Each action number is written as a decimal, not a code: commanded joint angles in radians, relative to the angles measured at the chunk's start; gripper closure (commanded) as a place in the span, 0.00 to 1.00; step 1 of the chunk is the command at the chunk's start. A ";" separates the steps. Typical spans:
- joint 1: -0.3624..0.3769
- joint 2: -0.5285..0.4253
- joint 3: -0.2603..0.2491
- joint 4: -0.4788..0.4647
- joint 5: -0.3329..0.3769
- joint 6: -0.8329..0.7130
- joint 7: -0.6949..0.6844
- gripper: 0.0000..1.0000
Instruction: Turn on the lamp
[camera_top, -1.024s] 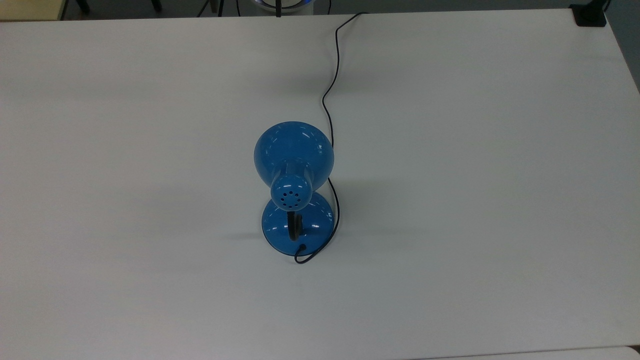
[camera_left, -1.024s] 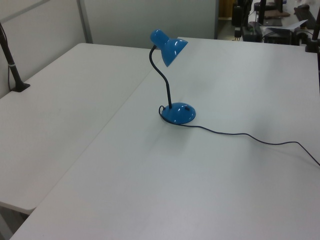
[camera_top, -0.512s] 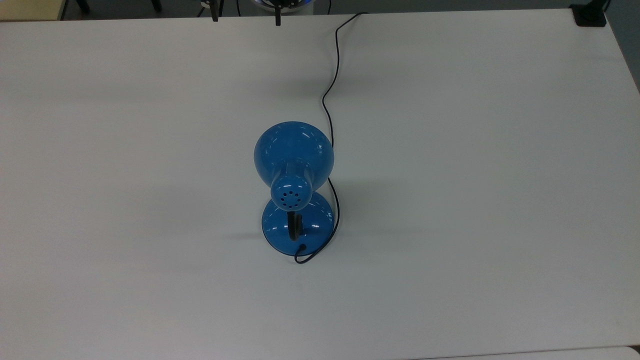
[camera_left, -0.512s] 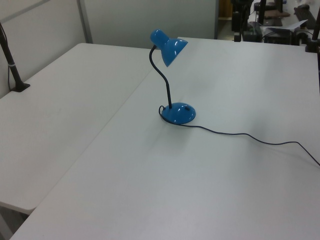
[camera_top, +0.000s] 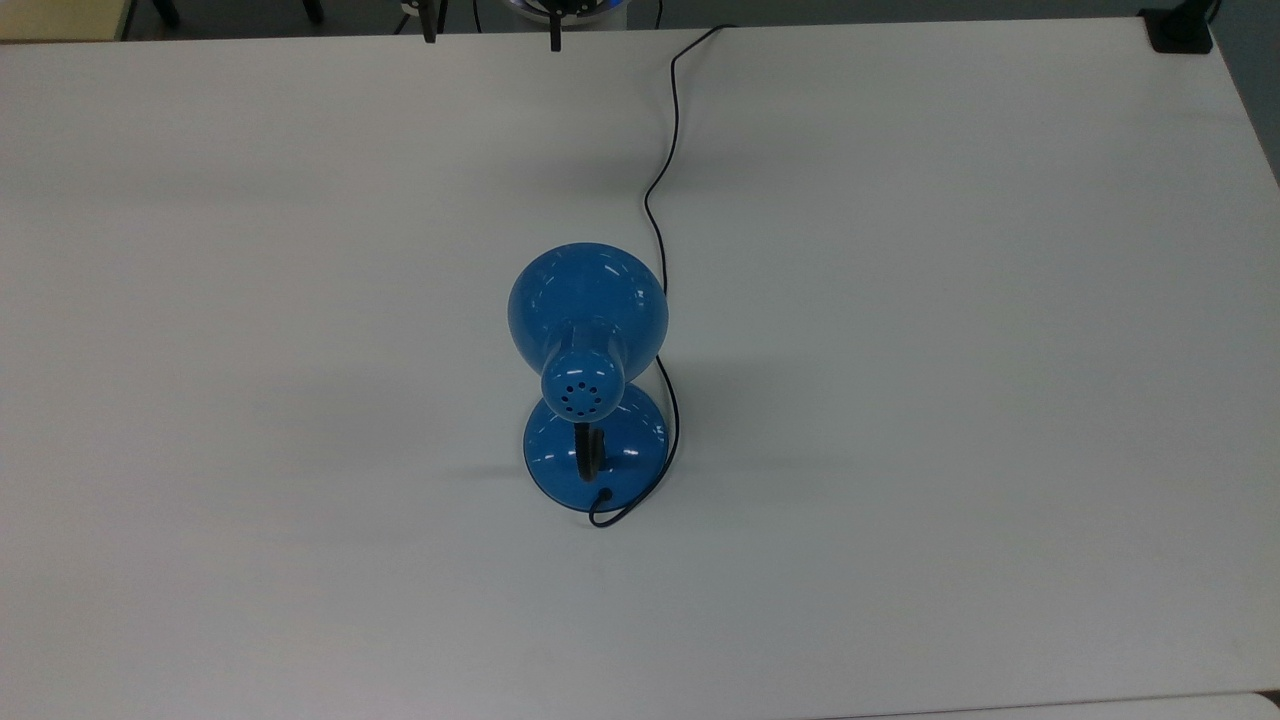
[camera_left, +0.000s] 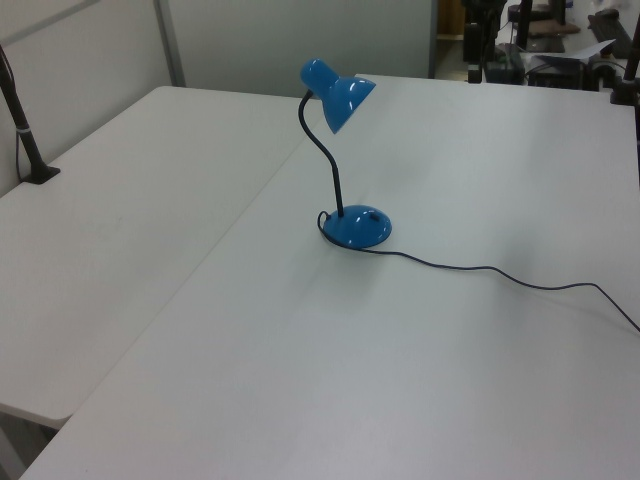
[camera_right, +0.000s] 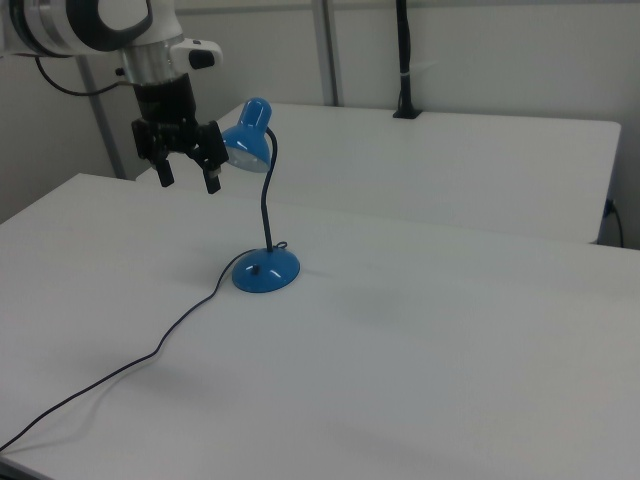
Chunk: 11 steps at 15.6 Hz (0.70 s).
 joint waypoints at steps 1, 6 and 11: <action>0.007 0.003 0.001 -0.005 -0.030 0.011 -0.016 0.00; 0.008 0.006 0.003 -0.004 -0.027 0.011 -0.016 0.45; 0.021 0.014 0.005 -0.009 -0.029 0.017 -0.018 0.82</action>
